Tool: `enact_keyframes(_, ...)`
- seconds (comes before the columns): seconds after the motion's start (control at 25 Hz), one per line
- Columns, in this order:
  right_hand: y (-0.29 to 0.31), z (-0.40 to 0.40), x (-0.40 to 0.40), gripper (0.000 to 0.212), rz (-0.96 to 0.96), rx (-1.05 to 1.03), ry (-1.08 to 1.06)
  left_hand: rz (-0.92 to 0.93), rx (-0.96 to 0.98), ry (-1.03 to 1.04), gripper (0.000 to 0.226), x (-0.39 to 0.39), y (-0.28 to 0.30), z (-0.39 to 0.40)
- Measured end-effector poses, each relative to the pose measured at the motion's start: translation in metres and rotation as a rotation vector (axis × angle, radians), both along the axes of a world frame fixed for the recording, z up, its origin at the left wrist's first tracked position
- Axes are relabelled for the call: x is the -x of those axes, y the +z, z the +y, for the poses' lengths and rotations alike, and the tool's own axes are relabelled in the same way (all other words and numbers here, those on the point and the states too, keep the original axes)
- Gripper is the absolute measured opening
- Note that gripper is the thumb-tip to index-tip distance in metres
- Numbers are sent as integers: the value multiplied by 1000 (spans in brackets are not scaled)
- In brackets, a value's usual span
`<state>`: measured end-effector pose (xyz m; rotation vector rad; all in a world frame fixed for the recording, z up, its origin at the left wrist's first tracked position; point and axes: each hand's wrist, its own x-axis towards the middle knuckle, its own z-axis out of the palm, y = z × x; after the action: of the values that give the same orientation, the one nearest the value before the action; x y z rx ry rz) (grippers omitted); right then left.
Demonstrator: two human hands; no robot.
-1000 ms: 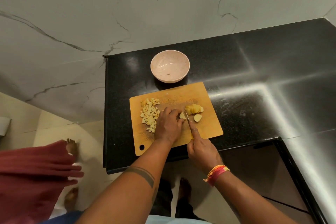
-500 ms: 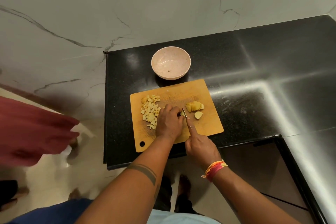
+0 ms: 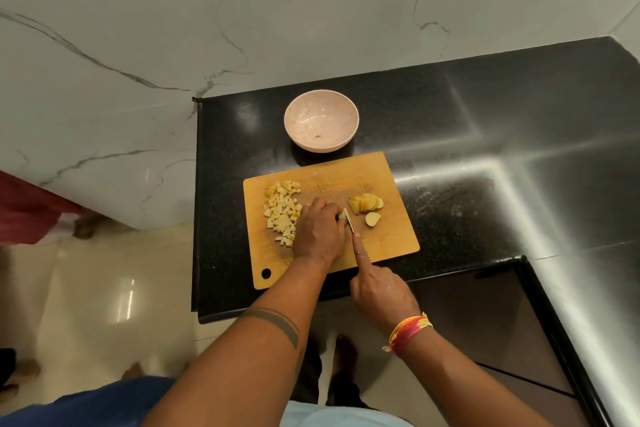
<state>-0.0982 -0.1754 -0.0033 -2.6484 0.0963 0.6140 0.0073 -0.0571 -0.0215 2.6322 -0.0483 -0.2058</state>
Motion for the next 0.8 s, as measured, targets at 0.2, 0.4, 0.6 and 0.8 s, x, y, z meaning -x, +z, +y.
enact_keyframes(0.2,3,-1,20,82,0,-46,-45,-1,-22,-11,28,0,2,-1)
enact_keyframes(0.4,5,-1,13,82,-31,-101,-81,28,67,-1,29,1,1,5)
enact_keyframes(0.6,4,5,-12,82,-28,-89,-64,28,70,44,23,1,1,4)
enact_keyframes(0.8,2,4,-19,80,-31,-51,-10,17,46,56,17,0,-1,3)
